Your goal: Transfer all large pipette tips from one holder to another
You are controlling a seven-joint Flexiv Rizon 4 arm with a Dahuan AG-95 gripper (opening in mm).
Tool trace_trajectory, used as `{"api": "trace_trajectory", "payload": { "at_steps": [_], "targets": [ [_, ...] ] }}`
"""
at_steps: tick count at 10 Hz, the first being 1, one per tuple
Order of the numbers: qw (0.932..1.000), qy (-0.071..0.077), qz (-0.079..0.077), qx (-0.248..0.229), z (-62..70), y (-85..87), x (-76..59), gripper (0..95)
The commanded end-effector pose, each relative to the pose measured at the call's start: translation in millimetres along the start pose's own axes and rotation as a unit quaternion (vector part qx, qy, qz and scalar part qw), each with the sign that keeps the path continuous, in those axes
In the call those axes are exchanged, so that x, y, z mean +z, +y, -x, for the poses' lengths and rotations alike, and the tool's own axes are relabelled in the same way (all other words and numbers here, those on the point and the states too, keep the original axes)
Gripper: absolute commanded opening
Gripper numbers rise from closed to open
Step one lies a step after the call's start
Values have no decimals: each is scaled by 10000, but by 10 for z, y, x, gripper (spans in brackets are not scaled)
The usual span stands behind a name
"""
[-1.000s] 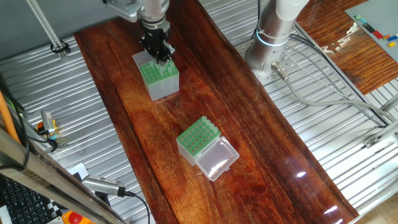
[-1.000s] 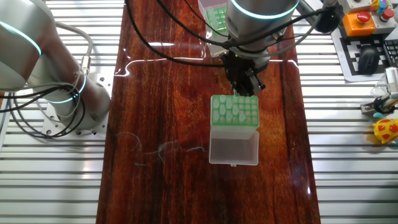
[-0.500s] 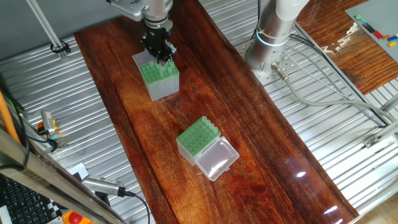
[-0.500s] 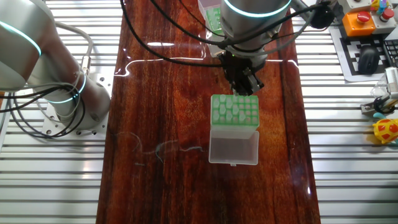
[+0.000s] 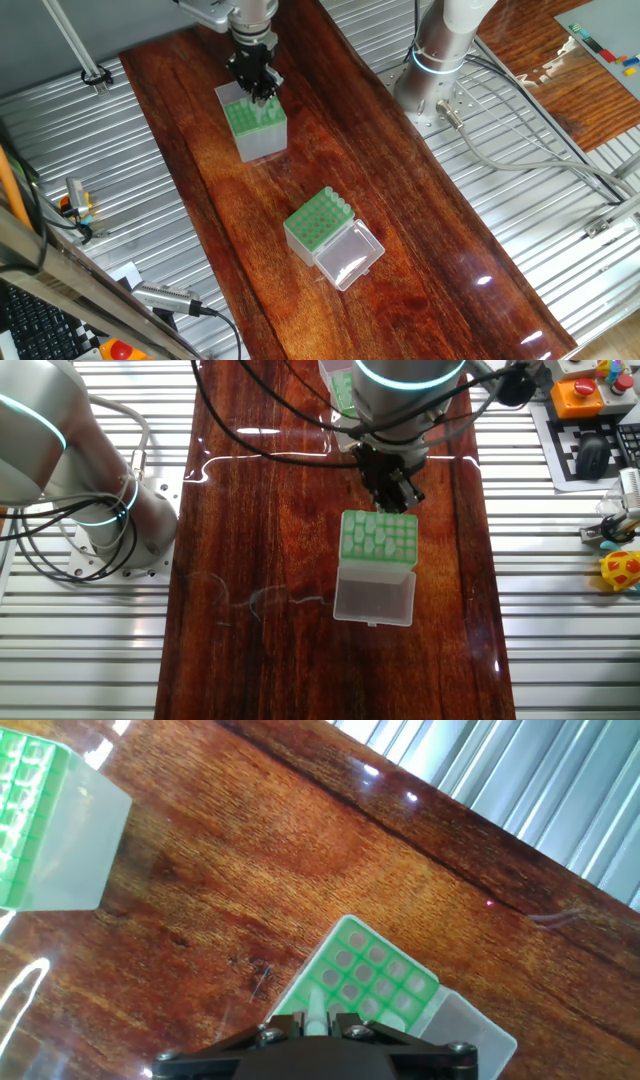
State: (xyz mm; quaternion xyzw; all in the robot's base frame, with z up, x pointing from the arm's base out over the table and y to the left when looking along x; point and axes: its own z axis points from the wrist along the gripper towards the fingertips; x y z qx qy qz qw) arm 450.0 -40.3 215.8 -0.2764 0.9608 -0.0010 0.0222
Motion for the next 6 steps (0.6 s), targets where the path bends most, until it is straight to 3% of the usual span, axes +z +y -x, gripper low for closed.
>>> {"api": "trace_trajectory", "payload": {
  "at_steps": [1, 3, 6],
  "targets": [
    [10000, 5, 19, 23, -20, 70, -253, 0],
    [10000, 21, 2, 28, -43, 139, -490, 0],
    [10000, 11, 52, -1, -129, 171, -739, 0]
  ]
}}
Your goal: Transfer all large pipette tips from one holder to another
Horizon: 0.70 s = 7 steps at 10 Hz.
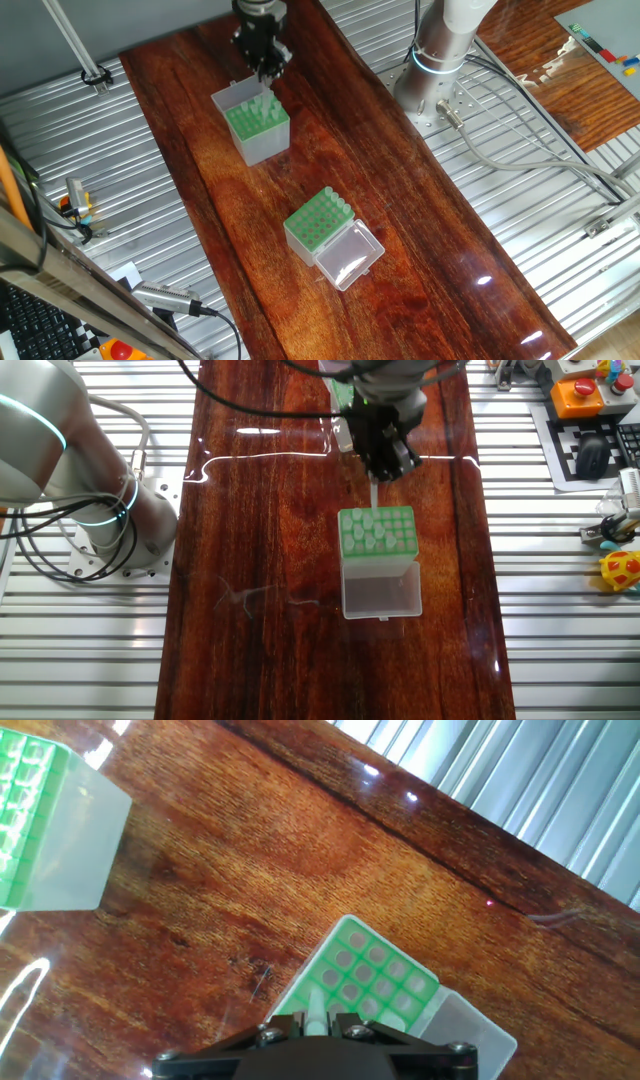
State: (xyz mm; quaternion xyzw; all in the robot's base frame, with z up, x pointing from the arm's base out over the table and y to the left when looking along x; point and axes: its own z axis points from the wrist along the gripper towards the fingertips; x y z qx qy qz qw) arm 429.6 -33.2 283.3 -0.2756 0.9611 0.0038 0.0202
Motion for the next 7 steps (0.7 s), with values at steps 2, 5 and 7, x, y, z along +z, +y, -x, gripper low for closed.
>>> {"api": "trace_trajectory", "payload": {
  "at_steps": [2, 5, 7],
  "targets": [
    [10000, 21, 6, -35, -57, 7, -157, 0],
    [10000, 76, -3, -24, -53, -6, -180, 0],
    [9999, 118, -70, -19, -53, -6, -180, 0]
  ]
}}
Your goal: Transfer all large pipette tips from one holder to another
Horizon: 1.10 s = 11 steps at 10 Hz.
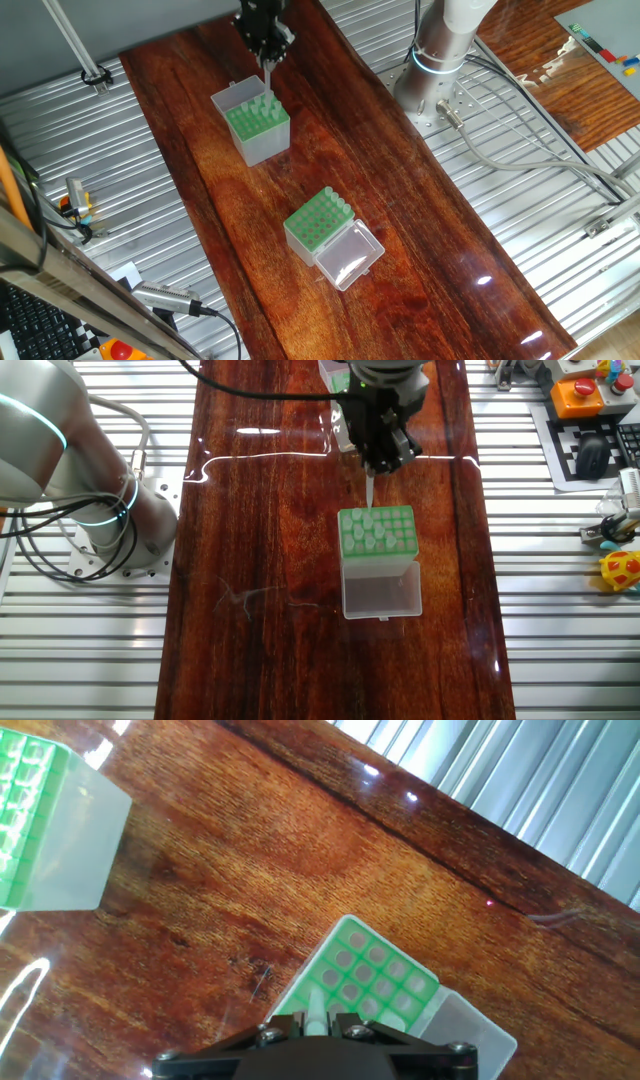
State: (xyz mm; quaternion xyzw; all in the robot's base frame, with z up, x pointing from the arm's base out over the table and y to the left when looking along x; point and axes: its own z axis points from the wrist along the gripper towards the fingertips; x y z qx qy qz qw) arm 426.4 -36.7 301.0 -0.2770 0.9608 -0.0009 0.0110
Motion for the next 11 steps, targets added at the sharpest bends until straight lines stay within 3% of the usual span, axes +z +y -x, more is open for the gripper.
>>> {"api": "trace_trajectory", "payload": {
  "at_steps": [1, 5, 9, 11],
  "targets": [
    [10000, 24, -61, 23, -15, 8, -1, 0],
    [9994, 9, 47, 337, 8, 44, -17, 0],
    [9955, 116, 103, 932, 292, 599, -151, 0],
    [9932, 188, 143, 1139, 313, 640, -143, 0]
  ]
}}
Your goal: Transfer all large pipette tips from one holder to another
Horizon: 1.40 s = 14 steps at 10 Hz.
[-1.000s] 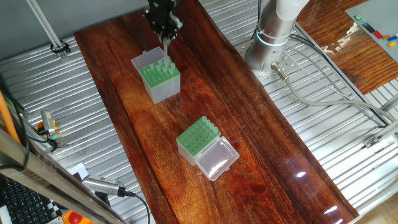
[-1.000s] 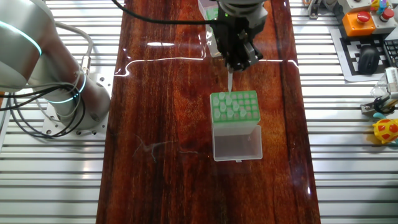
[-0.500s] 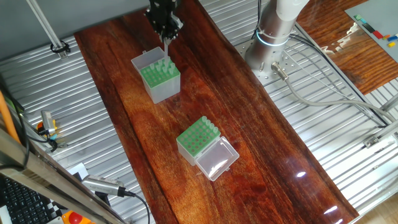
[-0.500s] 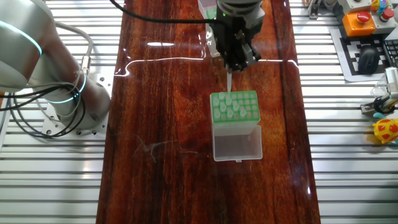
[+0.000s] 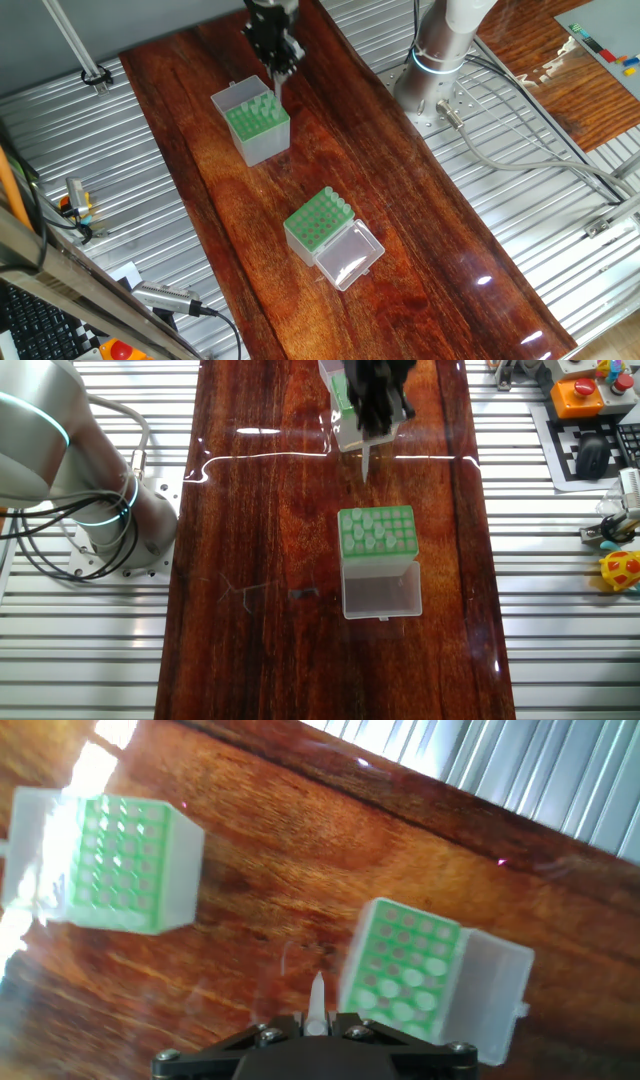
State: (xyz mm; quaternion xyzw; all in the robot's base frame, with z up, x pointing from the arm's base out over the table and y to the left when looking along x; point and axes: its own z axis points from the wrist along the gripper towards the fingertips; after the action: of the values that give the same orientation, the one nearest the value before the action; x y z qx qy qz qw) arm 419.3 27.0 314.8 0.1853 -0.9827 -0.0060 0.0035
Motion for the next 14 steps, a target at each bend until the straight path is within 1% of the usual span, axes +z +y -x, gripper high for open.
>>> {"api": "trace_trajectory", "payload": {
  "at_steps": [1, 2, 3, 4, 5, 6, 8, 9, 10, 11, 12, 14],
  "targets": [
    [9999, 83, 44, 137, 19, 70, -6, 0],
    [9997, 89, 37, -232, 19, 70, -6, 0],
    [9995, 107, 17, -289, 19, 70, -6, 0],
    [9987, 96, 54, -498, 19, 70, -6, 0],
    [9989, 40, 117, -450, 19, 70, -6, 0],
    [9993, -31, 261, -261, 21, 155, 11, 0],
    [9998, -19, 175, 106, 62, 590, 43, 0],
    [9995, 17, 100, 310, 101, 809, 23, 0],
    [9990, 28, 67, 450, 128, 926, 4, 0],
    [9987, 6, 37, 501, 114, 876, -4, 0],
    [9993, -2, 58, 376, 114, 876, -4, 0],
    [9999, 8, 92, -117, 114, 876, -4, 0]
  ]
}}
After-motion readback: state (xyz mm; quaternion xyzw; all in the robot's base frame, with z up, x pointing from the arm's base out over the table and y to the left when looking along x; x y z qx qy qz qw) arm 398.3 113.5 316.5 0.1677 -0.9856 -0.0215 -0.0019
